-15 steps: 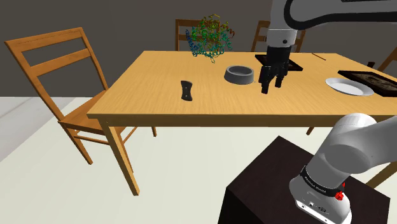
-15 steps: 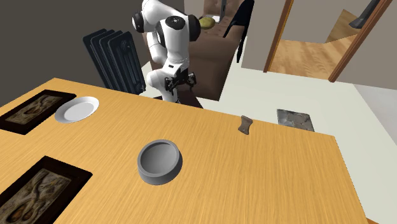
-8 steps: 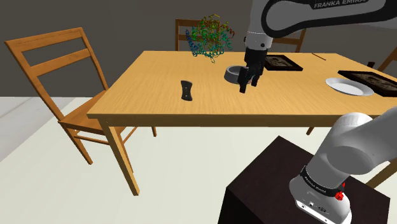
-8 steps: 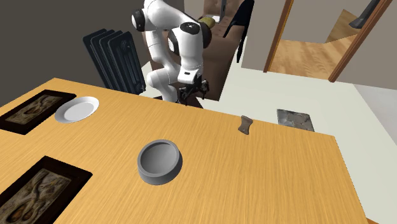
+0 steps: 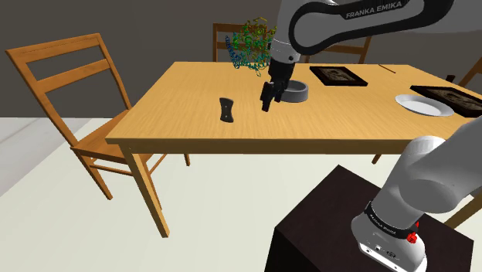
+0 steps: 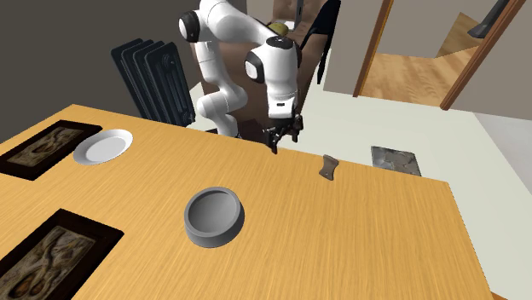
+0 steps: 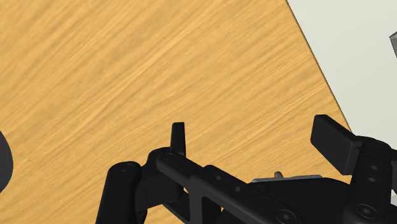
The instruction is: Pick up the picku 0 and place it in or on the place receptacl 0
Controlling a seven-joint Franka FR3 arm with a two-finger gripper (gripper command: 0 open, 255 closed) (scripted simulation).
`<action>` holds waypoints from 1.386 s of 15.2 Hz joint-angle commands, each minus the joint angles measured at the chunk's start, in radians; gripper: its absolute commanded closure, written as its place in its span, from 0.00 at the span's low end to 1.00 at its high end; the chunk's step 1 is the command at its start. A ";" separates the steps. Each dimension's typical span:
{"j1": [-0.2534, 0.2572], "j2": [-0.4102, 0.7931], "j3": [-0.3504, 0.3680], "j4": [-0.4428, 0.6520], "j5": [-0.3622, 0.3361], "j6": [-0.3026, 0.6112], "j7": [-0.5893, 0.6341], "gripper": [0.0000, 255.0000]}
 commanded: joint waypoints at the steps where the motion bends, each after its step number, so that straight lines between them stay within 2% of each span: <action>1: 0.014 0.050 0.010 0.040 0.000 0.049 -0.022 0.00; 9: 0.066 0.228 0.063 0.193 -0.012 0.216 -0.085 0.00; 16: 0.067 0.277 0.067 0.155 -0.018 0.303 -0.081 0.00; 21: 0.067 0.282 0.068 0.152 -0.019 0.310 -0.081 0.00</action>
